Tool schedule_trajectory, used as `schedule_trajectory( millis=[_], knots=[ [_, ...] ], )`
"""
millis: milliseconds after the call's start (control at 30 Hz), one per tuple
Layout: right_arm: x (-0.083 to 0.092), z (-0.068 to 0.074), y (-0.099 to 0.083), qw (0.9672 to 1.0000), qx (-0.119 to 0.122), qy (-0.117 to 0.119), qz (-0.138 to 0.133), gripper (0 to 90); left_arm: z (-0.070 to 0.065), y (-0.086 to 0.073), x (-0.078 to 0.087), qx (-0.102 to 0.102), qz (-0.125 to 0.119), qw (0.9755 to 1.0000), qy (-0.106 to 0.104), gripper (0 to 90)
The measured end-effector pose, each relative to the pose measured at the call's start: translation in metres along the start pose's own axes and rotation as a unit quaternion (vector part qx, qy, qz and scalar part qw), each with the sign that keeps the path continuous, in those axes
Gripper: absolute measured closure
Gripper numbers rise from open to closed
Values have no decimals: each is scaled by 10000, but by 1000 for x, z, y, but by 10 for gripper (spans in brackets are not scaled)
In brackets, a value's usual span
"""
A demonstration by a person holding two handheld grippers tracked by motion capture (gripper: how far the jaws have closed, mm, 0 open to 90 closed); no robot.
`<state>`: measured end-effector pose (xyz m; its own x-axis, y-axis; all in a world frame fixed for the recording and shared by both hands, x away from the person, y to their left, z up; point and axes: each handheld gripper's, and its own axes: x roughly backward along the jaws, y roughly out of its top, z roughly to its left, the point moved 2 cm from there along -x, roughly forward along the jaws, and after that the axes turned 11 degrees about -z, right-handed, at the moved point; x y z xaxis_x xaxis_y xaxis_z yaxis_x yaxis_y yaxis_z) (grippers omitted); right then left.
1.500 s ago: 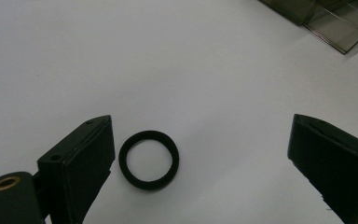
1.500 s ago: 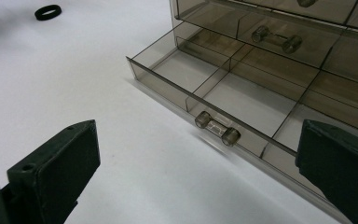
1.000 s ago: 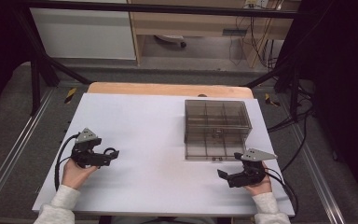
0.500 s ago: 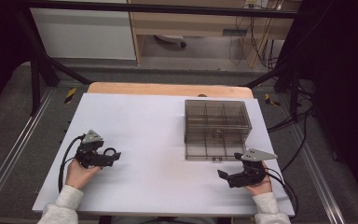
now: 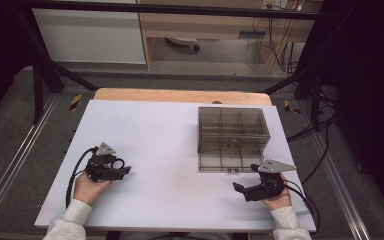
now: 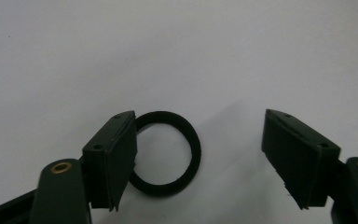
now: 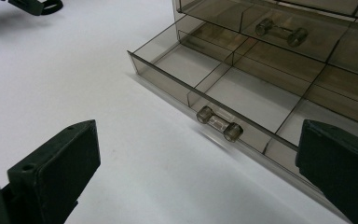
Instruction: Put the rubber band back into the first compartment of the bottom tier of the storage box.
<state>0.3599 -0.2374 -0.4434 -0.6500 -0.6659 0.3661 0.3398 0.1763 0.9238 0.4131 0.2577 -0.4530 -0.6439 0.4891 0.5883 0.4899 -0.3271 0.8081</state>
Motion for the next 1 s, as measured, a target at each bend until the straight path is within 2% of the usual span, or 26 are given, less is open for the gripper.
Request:
schedule_trajectory(
  millis=[400, 1000],
  knots=[
    [-1, 0, -1, 10000, 16, 2, 32, 5, -3, -1, -1, 86, 66, 9999, -70, 448],
    [-1, 0, -1, 10000, 6, 8, 47, 5, -1, -2, -1, 84, 178, 9998, 60, 641]
  ],
)
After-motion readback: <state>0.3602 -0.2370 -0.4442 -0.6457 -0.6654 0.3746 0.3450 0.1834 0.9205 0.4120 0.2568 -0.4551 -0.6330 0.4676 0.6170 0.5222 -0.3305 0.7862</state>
